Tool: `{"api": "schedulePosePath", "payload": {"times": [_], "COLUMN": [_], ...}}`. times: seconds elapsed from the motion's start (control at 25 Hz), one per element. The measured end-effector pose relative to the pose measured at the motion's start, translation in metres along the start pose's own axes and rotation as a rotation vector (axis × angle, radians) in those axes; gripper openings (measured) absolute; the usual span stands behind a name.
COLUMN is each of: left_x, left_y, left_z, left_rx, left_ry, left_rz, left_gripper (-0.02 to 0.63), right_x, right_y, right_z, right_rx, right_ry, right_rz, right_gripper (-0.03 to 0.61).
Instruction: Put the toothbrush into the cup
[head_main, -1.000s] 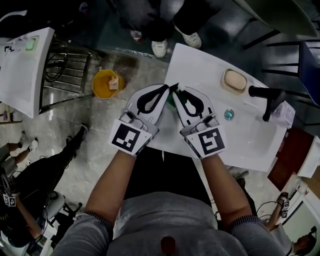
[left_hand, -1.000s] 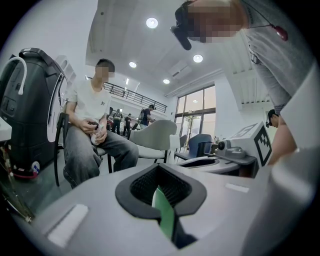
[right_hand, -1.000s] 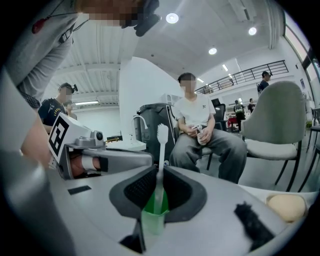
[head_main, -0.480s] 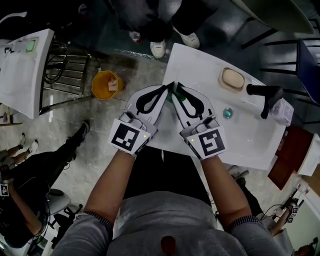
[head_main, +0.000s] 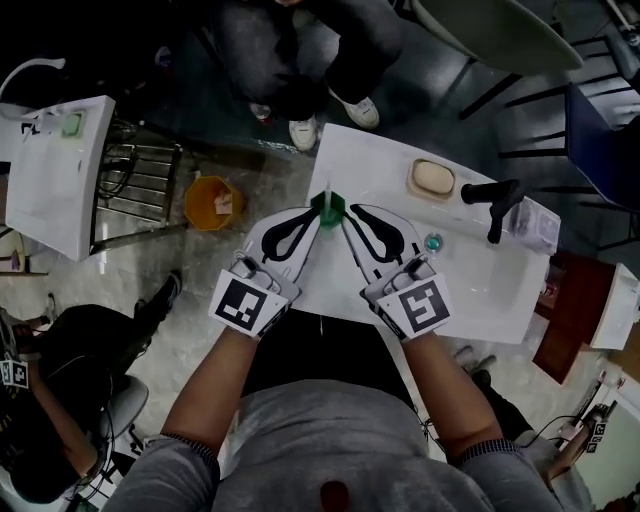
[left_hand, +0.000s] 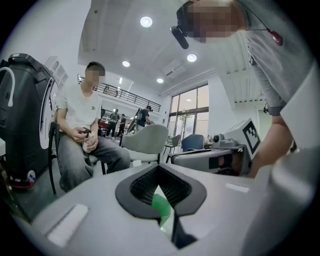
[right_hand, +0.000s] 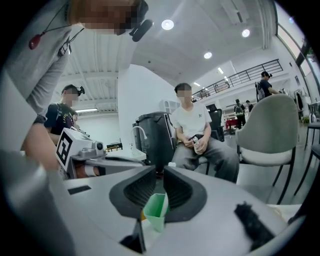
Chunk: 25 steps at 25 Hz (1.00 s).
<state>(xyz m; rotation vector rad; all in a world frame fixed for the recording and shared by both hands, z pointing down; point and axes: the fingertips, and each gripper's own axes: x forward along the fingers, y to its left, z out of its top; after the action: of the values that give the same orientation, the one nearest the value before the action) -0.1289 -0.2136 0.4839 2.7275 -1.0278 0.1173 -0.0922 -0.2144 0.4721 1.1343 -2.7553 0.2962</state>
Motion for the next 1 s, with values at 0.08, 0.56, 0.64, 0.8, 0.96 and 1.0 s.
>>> {"api": "schedulePosePath", "payload": {"times": [0.08,0.56,0.64,0.8,0.96,1.0], "left_x": [-0.005,-0.036,-0.042,-0.052,-0.066,-0.069], "left_y": [-0.017,-0.081,-0.088,-0.102,-0.108,-0.109], "left_z": [0.008,0.088,0.098,0.115,0.14,0.145], "left_rx": [-0.019,0.019,0.033,0.04,0.045,0.046], "left_ry": [0.027,0.038,0.042,0.044,0.016,0.01], "left_rz": [-0.032,-0.154,-0.162,-0.166,-0.167,-0.168], "left_gripper": [0.008,0.008,0.008,0.008,0.008,0.008], "right_x": [-0.014,-0.084,-0.092,-0.105,-0.109,-0.11], "right_y": [0.005,0.043,0.051,0.064,0.078,0.081], "right_z": [0.007,0.083,0.091,0.105,0.134,0.14], "right_rx": [0.028,0.025,0.028,0.028,0.011,0.002], "right_ry": [0.024,-0.043,-0.049,-0.053,-0.079,-0.085], "right_rz": [0.007,0.07,0.076,0.098,0.126,0.135], "right_gripper": [0.045,0.014,0.014,0.014,0.014,0.014]}}
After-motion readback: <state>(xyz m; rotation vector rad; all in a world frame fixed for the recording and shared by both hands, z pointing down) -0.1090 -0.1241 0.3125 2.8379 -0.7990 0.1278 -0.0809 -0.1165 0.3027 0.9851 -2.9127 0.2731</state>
